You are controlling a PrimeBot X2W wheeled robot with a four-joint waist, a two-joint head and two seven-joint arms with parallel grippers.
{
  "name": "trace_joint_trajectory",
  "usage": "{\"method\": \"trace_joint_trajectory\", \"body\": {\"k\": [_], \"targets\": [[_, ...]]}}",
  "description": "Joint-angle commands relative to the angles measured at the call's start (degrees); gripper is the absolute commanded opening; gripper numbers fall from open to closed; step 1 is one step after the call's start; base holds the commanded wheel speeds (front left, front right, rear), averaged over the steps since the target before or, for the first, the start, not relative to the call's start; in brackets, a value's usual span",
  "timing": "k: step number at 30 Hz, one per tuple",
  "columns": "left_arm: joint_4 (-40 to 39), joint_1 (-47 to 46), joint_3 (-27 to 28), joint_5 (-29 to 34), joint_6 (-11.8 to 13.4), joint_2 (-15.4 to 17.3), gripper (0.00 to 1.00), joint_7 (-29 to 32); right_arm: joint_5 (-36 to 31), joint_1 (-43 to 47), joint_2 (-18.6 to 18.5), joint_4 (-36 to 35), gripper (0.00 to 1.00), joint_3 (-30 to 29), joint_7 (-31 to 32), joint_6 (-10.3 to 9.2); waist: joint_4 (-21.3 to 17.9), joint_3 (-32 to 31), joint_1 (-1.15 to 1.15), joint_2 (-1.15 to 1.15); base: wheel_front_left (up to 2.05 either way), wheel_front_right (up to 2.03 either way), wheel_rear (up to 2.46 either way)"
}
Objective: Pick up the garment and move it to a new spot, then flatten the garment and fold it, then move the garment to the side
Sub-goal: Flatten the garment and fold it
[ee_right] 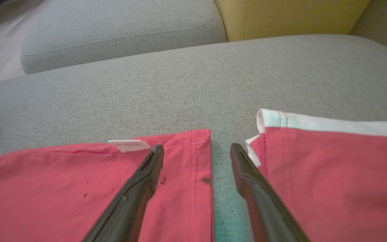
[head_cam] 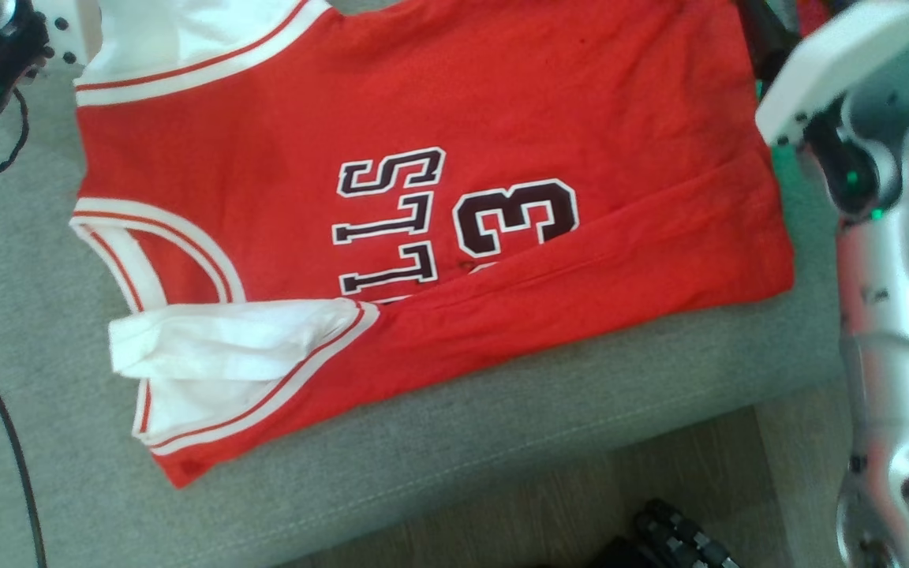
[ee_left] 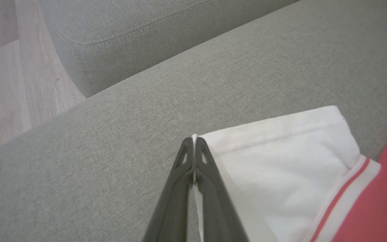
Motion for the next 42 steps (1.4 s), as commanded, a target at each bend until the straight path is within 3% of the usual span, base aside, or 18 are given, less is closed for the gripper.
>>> {"method": "trace_joint_trajectory", "body": {"k": [1, 11, 14, 20, 23, 26, 29, 30, 32, 37, 42], "targets": [[-1.9, -2.1, 1.3, -0.5, -0.3, 2.7, 0.00, -0.3, -1.4, -2.4, 0.8, 0.5, 1.00, 0.8, 0.4, -0.02, 0.6, -0.1, 0.00, 0.00, 0.00, 0.00, 0.00], [-3.8, -2.4, -1.1, -1.4, -0.3, 2.7, 0.00, -0.5, -6.7, -11.0, 1.2, 16.3, 1.00, -2.6, -2.0, -0.02, 3.2, 0.0, 0.00, 0.00, 0.00, 0.00, 0.00], [-4.0, -2.5, -1.6, -1.6, -0.3, 2.9, 0.00, -0.5, -7.6, -12.6, 1.3, 19.3, 0.96, -3.5, -3.5, -0.02, 3.5, 0.0, 0.00, 0.00, 0.00, 0.00, 0.00], [-4.3, -2.8, -2.5, -2.1, -0.3, 3.4, 0.00, -0.3, -8.8, -15.2, 1.3, 24.3, 0.69, -4.4, -6.0, -0.02, 3.7, 0.1, 0.00, 0.00, 0.00, 0.00, 0.00], [-4.4, -3.0, -2.8, -2.2, -0.3, 3.5, 0.00, -0.3, -9.4, -16.4, 1.4, 26.3, 0.64, -4.6, -7.0, -0.02, 3.8, 0.3, 0.00, 0.00, 0.00, 0.00, 0.00], [-4.5, -3.1, -3.2, -2.3, -0.3, 3.3, 0.00, -0.3, -10.1, -17.7, 1.3, 28.0, 0.48, -5.0, -7.8, -0.02, 4.0, 0.6, 0.00, 0.00, 0.00, 0.00, 0.00], [-4.5, -3.2, -3.4, -2.3, -0.3, 3.2, 0.00, -0.4, -10.6, -18.5, 1.2, 29.1, 0.40, -5.3, -8.3, -0.02, 4.2, 0.8, 0.00, 0.00, 0.00, 0.00, 0.00], [-4.5, -3.2, -3.5, -2.4, -0.3, 3.2, 0.00, -0.4, -10.9, -18.8, 1.1, 29.7, 0.33, -5.4, -8.5, -0.02, 4.3, 0.9, 0.00, 0.00, 0.00, 0.00, 0.00], [-4.3, -3.3, -3.6, -2.3, -0.3, 3.2, 0.00, -0.5, -11.4, -19.5, 1.0, 30.7, 0.00, -5.7, -8.9, -0.02, 4.5, 0.9, 0.00, 0.00, 0.00, 0.00, 0.00], [-4.3, -4.0, -3.8, -1.5, -0.3, 3.5, 0.00, -2.9, -11.6, -21.3, 0.8, 32.3, 0.00, -6.1, -11.0, -0.02, 4.9, 0.9, 0.00, 0.00, 0.00, 0.00, 0.00], [-4.5, -6.2, -2.9, 1.2, 1.3, 4.4, 0.00, -11.1, -10.5, -24.0, 0.4, 33.1, 0.00, -6.5, -14.2, -0.02, 5.2, 0.8, 0.00, 0.00, 0.00, 0.00, 0.00]]}}
